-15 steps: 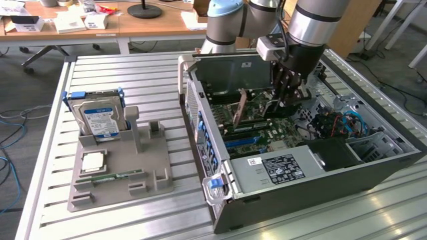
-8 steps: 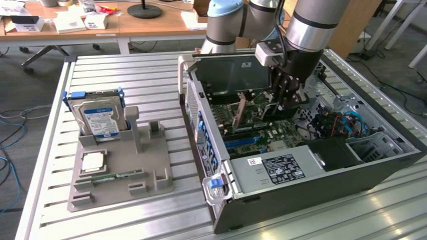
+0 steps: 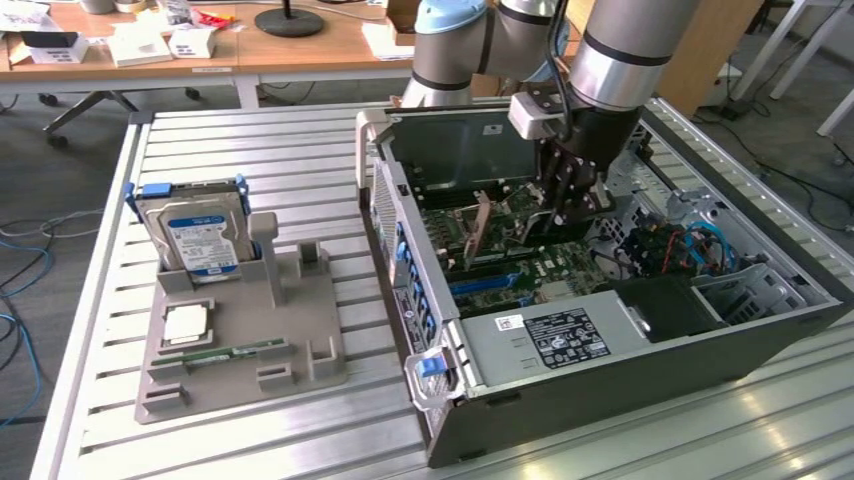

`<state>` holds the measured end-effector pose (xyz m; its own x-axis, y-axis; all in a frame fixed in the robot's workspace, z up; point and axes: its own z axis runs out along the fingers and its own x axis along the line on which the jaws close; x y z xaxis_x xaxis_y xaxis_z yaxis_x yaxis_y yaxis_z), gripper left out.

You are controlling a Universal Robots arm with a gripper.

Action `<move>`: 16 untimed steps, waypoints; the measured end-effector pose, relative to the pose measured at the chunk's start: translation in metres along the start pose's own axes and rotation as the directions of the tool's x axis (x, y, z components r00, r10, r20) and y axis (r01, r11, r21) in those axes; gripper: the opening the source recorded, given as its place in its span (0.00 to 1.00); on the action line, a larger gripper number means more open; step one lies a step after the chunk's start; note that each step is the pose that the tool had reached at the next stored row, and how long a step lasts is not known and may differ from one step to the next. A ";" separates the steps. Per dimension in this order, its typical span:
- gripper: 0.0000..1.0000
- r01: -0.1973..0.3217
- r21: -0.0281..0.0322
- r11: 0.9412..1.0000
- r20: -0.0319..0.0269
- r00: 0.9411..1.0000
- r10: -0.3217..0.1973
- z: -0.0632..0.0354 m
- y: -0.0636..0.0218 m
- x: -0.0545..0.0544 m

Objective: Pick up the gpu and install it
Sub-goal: 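Insert the gpu into the slot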

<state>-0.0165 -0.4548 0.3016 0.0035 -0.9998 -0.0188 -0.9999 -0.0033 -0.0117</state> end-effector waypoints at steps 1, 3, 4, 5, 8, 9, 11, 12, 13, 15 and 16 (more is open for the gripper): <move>0.26 0.000 0.000 1.000 0.000 1.000 0.000 0.0000 0.0007 0.000; 0.26 0.000 0.001 1.000 0.000 1.000 0.000 0.0003 0.0048 0.000; 0.26 0.000 0.001 1.000 0.000 1.000 0.000 0.0003 0.0069 0.000; 0.26 0.000 0.001 1.000 0.000 1.000 0.000 0.0003 0.0090 0.000; 0.26 0.000 0.001 1.000 0.000 1.000 0.000 0.0004 0.0130 0.000; 0.26 0.000 0.001 1.000 0.000 1.000 0.000 0.0004 0.0135 0.000; 0.26 0.000 0.001 1.000 0.000 1.000 0.000 0.0004 0.0135 0.000; 0.26 0.000 0.001 1.000 0.000 1.000 0.000 0.0004 0.0135 0.000; 0.26 0.000 0.001 1.000 0.000 1.000 0.000 0.0004 0.0135 0.000; 0.26 0.000 0.001 1.000 0.000 1.000 0.000 0.0022 0.0141 0.000; 0.26 0.000 0.001 1.000 0.000 1.000 0.000 0.0041 0.0146 0.000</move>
<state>-0.0311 -0.4548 0.2973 0.0034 -0.9998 -0.0190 -0.9999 -0.0032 -0.0125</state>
